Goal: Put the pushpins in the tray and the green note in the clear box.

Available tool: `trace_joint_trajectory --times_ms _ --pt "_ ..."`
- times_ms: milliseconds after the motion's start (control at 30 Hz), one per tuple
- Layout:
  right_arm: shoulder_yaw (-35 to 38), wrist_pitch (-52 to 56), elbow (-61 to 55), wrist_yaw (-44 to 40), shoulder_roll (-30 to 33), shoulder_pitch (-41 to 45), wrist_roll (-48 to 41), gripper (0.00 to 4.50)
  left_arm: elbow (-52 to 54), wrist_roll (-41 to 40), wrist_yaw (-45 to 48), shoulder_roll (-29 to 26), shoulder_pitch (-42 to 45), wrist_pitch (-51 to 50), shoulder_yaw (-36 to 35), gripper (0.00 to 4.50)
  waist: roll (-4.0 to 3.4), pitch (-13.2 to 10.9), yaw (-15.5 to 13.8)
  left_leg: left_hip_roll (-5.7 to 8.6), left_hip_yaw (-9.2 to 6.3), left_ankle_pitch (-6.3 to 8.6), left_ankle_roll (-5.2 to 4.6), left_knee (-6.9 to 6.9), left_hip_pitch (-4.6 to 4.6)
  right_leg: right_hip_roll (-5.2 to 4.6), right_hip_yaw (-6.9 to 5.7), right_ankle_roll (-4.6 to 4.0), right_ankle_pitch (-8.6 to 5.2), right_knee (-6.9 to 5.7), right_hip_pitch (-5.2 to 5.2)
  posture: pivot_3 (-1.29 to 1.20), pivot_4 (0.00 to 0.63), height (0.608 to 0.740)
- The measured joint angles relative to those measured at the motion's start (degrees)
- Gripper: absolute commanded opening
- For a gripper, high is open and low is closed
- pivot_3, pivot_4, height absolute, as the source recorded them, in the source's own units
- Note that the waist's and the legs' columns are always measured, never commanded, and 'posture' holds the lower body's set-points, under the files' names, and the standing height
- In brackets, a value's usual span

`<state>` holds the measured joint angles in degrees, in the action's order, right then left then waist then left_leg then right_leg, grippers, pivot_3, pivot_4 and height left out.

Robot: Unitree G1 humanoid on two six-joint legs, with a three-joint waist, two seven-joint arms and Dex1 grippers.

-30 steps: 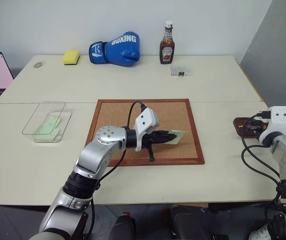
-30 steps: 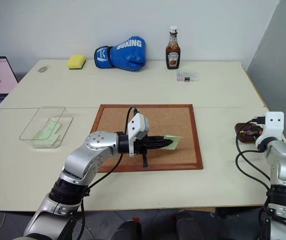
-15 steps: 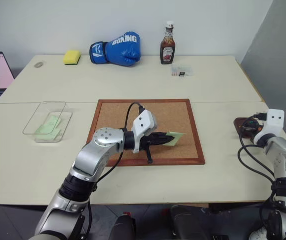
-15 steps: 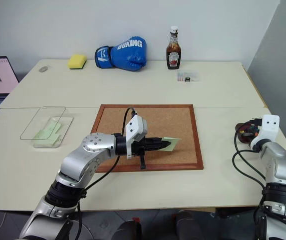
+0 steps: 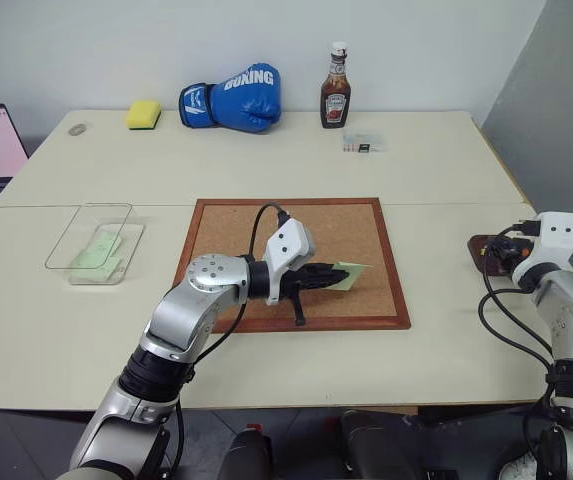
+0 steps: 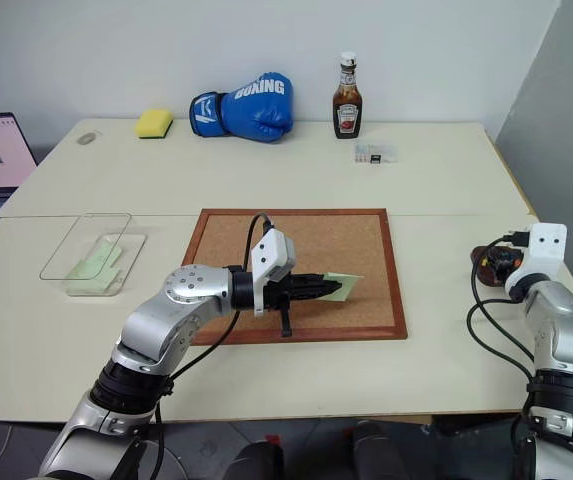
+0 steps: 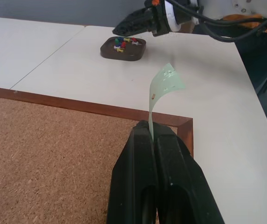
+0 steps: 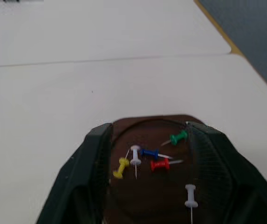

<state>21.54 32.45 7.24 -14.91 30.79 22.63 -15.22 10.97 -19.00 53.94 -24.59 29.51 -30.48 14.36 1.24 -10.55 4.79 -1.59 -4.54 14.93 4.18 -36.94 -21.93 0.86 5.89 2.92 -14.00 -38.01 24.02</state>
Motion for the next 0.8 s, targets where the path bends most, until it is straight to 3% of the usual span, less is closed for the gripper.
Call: trace_joint_trajectory --times_ms 67,267,433,633,800 --pt "0.0 -0.25 -1.69 -0.13 0.2 -0.05 -0.09 3.73 -0.02 0.01 0.0 0.04 0.0 0.02 0.0 0.0 0.0 0.0 -0.01 0.0 0.0 0.0 0.0 0.0 -0.01 0.0 0.0 0.0 0.0 0.01 0.0 0.0 0.15 0.74" --pt "-0.37 -0.82 -4.37 -1.81 0.91 -0.17 -0.11 3.73 -0.18 0.03 -0.08 0.13 0.04 0.45 0.0 0.0 0.0 0.0 -0.03 0.0 0.0 0.0 0.0 0.0 0.0 0.0 0.0 0.0 0.0 0.01 0.0 0.0 0.15 0.74" --pt "-7.24 -1.05 -14.12 -11.75 4.4 -4.51 -1.7 3.73 -1.75 0.2 -1.77 -0.01 0.27 0.85 -1.13 0.0 -0.02 -0.01 0.06 -0.04 -0.02 0.0 0.0 0.03 0.03 0.04 -0.02 0.0 -0.01 0.0 0.01 0.0 0.15 0.74" --pt "-14.88 5.13 -28.78 -18.0 2.45 -5.53 -9.59 3.73 -6.87 2.27 -8.86 -0.87 1.22 2.21 -8.13 0.0 -0.02 -0.02 0.03 -0.04 -0.04 0.0 0.0 -0.03 0.0 0.03 -0.02 0.02 0.01 -0.02 0.01 0.0 0.15 0.74" --pt "-19.5 11.18 -37.02 -17.37 -2.35 2.4 -16.59 3.73 -9.84 2.81 -19.02 -2.74 2.02 1.72 -18.84 0.0 -0.01 -0.05 -0.02 -0.07 -0.19 0.0 0.0 -0.01 -0.01 0.04 -0.19 0.0 0.01 -0.04 0.03 0.0 0.15 0.74"
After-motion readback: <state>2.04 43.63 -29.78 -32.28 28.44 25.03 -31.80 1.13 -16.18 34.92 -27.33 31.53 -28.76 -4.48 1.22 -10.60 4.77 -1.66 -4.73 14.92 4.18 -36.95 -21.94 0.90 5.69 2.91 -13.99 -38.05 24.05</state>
